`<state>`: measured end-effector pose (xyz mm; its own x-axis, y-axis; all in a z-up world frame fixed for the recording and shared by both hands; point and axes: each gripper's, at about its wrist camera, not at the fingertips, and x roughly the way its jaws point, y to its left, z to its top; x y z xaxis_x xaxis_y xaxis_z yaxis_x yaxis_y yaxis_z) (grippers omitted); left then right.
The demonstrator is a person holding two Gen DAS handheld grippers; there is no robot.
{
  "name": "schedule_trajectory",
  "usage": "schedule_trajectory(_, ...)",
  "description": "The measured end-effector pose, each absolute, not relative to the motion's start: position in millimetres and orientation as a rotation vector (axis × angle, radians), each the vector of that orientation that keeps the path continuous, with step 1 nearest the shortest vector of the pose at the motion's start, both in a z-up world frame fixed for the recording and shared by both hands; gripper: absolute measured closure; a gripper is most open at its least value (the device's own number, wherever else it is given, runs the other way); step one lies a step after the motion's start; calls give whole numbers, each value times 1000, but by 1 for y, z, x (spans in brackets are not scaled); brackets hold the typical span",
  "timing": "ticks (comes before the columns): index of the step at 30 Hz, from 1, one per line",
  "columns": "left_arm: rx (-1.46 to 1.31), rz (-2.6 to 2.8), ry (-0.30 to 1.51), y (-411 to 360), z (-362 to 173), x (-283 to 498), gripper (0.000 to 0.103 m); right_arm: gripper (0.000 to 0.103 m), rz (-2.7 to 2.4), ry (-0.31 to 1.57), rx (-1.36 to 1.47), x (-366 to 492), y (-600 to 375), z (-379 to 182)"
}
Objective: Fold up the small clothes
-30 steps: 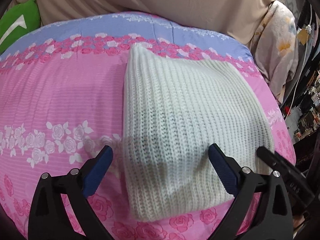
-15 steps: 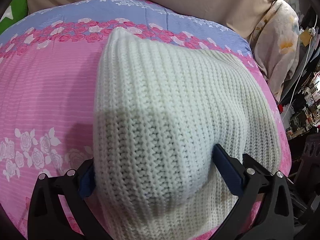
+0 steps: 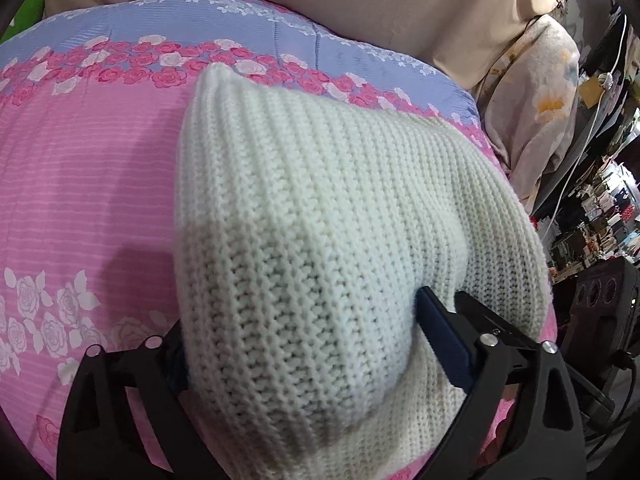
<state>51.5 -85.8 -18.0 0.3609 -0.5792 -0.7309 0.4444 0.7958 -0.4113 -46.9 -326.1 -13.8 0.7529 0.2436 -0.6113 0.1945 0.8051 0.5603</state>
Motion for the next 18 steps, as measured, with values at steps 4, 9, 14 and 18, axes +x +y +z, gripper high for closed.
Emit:
schedule_trajectory(4, -175, -719, 951, -71, 6, 43, 52, 65, 16, 650, 587, -60, -312, 16)
schedule_trajectory(9, -152, -789, 825, -61, 50, 18, 57, 65, 17, 513, 526, -85, -302, 63)
schedule_trajectory(14, -100, -824, 621, -48, 108, -13, 57, 65, 17, 345, 428, -114, -284, 113)
schedule_trajectory(18, -89, -838, 450, -16, 155, -35, 57, 65, 64, 204, 384, -129, -265, 151)
